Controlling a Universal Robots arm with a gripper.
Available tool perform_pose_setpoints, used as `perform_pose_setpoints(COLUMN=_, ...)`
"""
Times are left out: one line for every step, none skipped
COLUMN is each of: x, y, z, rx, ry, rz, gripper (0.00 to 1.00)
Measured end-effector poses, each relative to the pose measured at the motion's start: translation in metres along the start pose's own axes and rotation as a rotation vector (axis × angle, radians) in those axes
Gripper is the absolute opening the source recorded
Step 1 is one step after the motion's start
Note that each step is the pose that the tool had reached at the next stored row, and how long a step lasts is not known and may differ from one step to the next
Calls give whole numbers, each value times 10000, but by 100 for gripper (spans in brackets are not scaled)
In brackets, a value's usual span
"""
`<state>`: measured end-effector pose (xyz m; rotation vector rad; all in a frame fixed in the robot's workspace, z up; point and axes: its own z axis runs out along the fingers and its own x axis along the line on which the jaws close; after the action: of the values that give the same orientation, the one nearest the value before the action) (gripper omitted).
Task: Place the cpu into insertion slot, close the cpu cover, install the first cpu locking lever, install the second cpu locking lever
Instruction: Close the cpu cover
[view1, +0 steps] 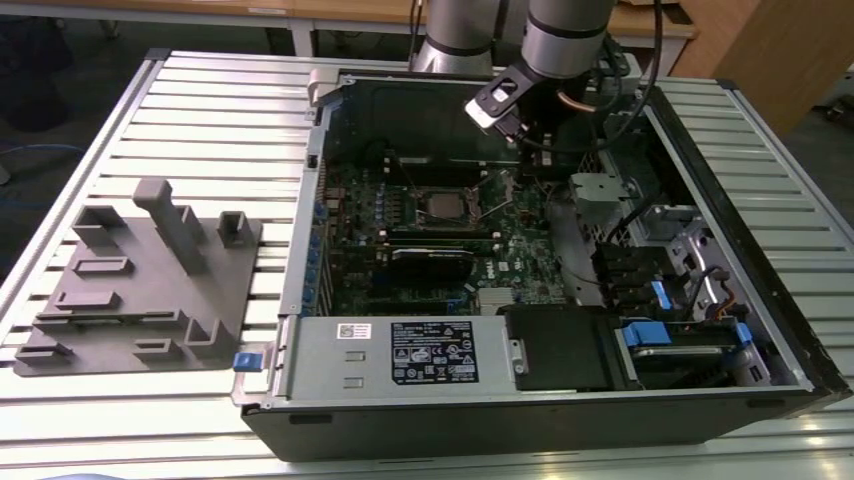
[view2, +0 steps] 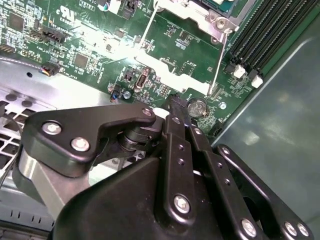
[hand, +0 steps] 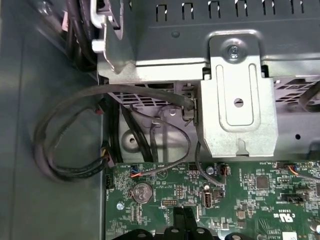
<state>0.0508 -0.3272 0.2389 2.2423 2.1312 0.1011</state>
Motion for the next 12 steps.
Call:
perform_pose_setpoints(x=0, y=0, z=3, rx=0, ry=-1, rz=1, gripper=11)
perform_pose_setpoints(x=-1, y=0, z=4, rx=1, ry=-3, rz=2, gripper=11)
perform_pose_setpoints(x=-1, y=0, z=4, rx=0, ry=-4, rz=1, gripper=11)
perform_pose_setpoints(x=-1, y=0, z=4, rx=0, ry=-4, rz=2, gripper=11)
perform_pose_setpoints(x=0, y=0, z=5, rx=0, ry=-1, rz=2, gripper=11)
perform_pose_setpoints(x=0, y=0, z=5, rx=0, ry=-1, rz=2, gripper=11)
perform_pose_setpoints(x=0, y=0, z=5, rx=0, ry=-1, rz=2, gripper=11)
perform_pose_setpoints(x=-1, y=0, z=6, rx=-1, ry=0, rz=2, gripper=11)
perform_pose_setpoints(x=-4, y=0, z=6, rx=0, ry=2, rz=2, gripper=11)
perform_pose_setpoints(x=-9, y=0, z=6, rx=0, ry=0, rz=1, gripper=11)
perform_pose_setpoints(x=-14, y=0, z=6, rx=0, ry=-1, rz=1, gripper=11)
perform_pose_setpoints(x=-16, y=0, z=6, rx=-1, ry=1, rz=2, gripper=11)
